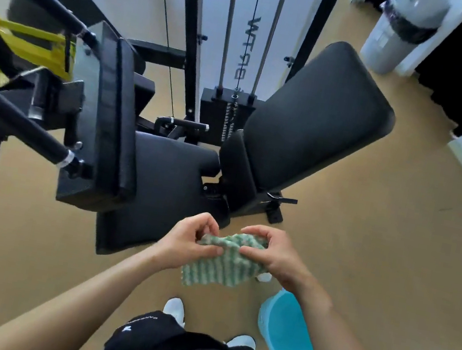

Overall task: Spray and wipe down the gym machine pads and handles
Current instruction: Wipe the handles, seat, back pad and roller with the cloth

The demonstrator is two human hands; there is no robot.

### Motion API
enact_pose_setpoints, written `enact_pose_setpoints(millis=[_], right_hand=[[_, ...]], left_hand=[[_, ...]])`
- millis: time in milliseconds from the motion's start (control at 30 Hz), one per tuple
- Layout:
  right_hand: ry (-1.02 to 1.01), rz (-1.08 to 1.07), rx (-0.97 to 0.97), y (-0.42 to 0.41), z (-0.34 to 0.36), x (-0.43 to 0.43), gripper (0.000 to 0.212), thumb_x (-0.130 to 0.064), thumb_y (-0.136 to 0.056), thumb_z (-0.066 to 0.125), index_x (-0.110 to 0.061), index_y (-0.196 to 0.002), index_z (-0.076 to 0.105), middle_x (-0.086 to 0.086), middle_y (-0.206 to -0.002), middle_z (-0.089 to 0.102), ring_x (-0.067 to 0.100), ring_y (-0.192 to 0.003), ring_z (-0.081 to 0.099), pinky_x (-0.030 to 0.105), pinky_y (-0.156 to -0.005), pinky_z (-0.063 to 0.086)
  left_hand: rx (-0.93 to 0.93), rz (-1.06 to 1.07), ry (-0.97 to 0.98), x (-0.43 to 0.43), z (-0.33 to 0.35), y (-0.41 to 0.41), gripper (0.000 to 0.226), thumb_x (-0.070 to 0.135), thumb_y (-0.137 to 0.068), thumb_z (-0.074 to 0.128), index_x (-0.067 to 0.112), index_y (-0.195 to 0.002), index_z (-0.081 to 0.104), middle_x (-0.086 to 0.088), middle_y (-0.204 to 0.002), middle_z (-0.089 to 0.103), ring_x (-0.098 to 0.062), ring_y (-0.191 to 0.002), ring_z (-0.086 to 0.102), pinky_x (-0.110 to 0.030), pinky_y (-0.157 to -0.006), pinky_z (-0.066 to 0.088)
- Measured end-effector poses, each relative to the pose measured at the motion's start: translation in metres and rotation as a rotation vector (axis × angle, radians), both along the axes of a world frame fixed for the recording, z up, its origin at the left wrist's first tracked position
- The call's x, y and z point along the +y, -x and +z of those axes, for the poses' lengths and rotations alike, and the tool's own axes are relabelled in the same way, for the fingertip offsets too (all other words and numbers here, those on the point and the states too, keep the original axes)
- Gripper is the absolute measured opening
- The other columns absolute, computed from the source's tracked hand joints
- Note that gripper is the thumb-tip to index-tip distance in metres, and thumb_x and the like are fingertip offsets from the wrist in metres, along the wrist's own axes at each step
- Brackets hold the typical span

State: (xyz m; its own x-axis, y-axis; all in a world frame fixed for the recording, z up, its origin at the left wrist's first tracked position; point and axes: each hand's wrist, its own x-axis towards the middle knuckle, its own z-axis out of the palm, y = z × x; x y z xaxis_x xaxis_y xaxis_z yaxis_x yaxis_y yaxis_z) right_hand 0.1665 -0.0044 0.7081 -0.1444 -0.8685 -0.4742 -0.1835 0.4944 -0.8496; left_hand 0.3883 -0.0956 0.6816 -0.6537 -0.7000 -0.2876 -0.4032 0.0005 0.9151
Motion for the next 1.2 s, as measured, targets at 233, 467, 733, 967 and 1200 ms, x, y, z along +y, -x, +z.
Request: enact_pose_setpoints(millis=[233, 467, 733, 967, 1200], right_hand=[[-0.023, 0.155, 0.414, -0.036, -0.003, -0.039, 0.015, -0.032, -0.089, 0.078, -0.018, -0.088, 0.074, 0.000, -0.085, 0.073, 0.020, -0.086, 0.070, 0.045, -0.081, 0.061], [0.063, 0.221, 0.276, -0.047, 0.008, -0.053, 0.014, -0.036, -0.094, 0.074, -0.022, -0.096, 0.076, 0.008, -0.089, 0.073, 0.023, -0.083, 0.068, 0.050, -0.084, 0.060], [0.157, 0.135, -0.073, -0.047, 0.033, -0.079, 0.018, -0.022, -0.099, 0.066, -0.007, -0.104, 0.076, 0.018, -0.097, 0.076, 0.022, -0.086, 0.072, 0.037, -0.081, 0.060], [0.135, 0.030, -0.015, -0.051, 0.033, -0.100, 0.022, -0.025, -0.104, 0.061, -0.007, -0.097, 0.071, 0.018, -0.092, 0.072, 0.021, -0.083, 0.069, 0.044, -0.079, 0.059], [-0.085, 0.243, -0.185, -0.101, 0.060, -0.127, 0.031, -0.035, -0.111, 0.042, -0.012, -0.101, 0.060, 0.005, -0.083, 0.067, 0.016, -0.067, 0.066, 0.028, -0.043, 0.050]], left_hand=[[-0.111, 0.012, -0.052, -0.020, -0.002, -0.053, 0.023, 0.017, -0.090, 0.074, 0.030, -0.108, 0.079, 0.014, -0.060, 0.045, -0.004, -0.056, 0.041, -0.023, -0.061, 0.040], [0.010, 0.146, -0.014, -0.013, -0.001, -0.045, 0.067, 0.025, -0.090, 0.077, 0.034, -0.151, 0.049, 0.013, -0.145, 0.053, -0.005, -0.135, 0.047, -0.028, -0.112, 0.042], [-0.061, 0.182, -0.058, -0.027, 0.003, -0.029, 0.015, 0.032, -0.083, 0.081, 0.025, -0.080, 0.068, 0.005, -0.071, 0.064, -0.007, -0.066, 0.056, -0.038, -0.068, 0.053], [0.014, 0.445, -0.121, -0.002, 0.025, -0.077, 0.011, 0.021, -0.093, 0.077, 0.019, -0.085, 0.070, 0.002, -0.073, 0.068, -0.014, -0.067, 0.066, -0.035, -0.053, 0.055], [0.196, 0.882, -0.002, 0.018, 0.087, -0.102, 0.010, 0.010, -0.104, 0.060, 0.001, -0.106, 0.062, -0.016, -0.084, 0.070, -0.022, -0.066, 0.070, -0.029, -0.042, 0.056]])
